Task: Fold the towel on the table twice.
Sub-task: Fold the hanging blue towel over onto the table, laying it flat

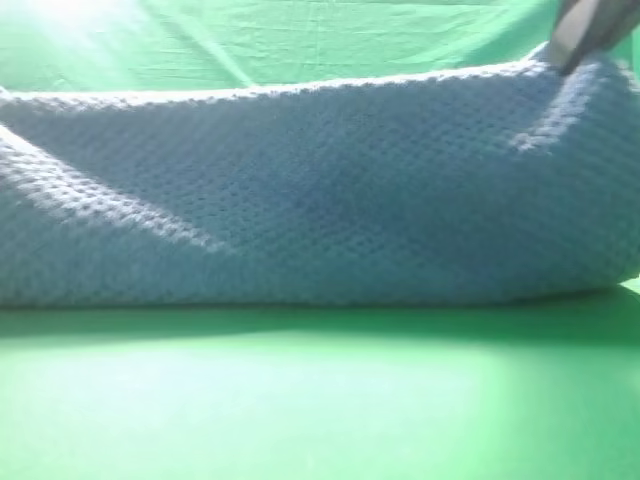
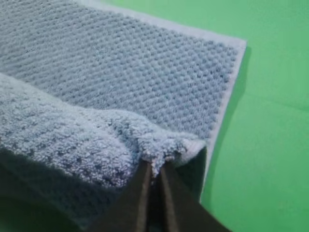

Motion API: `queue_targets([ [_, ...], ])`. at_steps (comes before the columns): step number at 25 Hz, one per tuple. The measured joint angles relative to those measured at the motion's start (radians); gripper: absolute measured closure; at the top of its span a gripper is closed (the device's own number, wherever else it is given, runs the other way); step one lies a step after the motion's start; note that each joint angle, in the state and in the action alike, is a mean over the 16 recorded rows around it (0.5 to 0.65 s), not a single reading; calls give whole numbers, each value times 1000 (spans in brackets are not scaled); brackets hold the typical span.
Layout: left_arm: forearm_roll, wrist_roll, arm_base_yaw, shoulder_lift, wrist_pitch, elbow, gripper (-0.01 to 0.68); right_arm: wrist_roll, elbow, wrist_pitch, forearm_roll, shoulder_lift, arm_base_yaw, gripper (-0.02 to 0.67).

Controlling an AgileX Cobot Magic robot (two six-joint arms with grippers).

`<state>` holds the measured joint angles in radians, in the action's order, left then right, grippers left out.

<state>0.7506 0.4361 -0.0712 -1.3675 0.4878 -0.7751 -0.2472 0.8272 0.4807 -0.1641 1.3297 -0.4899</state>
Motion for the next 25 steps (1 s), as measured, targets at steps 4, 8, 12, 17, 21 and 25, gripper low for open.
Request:
queue_targets([
  [4, 20, 25, 0, -123, -30, -86, 673, 3, 78, -30, -19, 106, 35, 649],
  [8, 28, 37, 0, -236, -43, -183, 673, 11, 141, -71, -24, 199, 72, 649],
  [12, 53, 63, 0, -335, -50, -269, 673, 22, 185, -119, -24, 284, 100, 649],
  [17, 121, 133, 0, -432, -59, -341, 673, 31, 218, -182, -25, 376, 122, 649],
  [21, 184, 203, 0, -483, -67, -374, 657, 33, 235, -227, -26, 431, 136, 623],
  [25, 242, 286, 0, -511, -72, -387, 572, 34, 245, -259, -26, 464, 144, 524],
])
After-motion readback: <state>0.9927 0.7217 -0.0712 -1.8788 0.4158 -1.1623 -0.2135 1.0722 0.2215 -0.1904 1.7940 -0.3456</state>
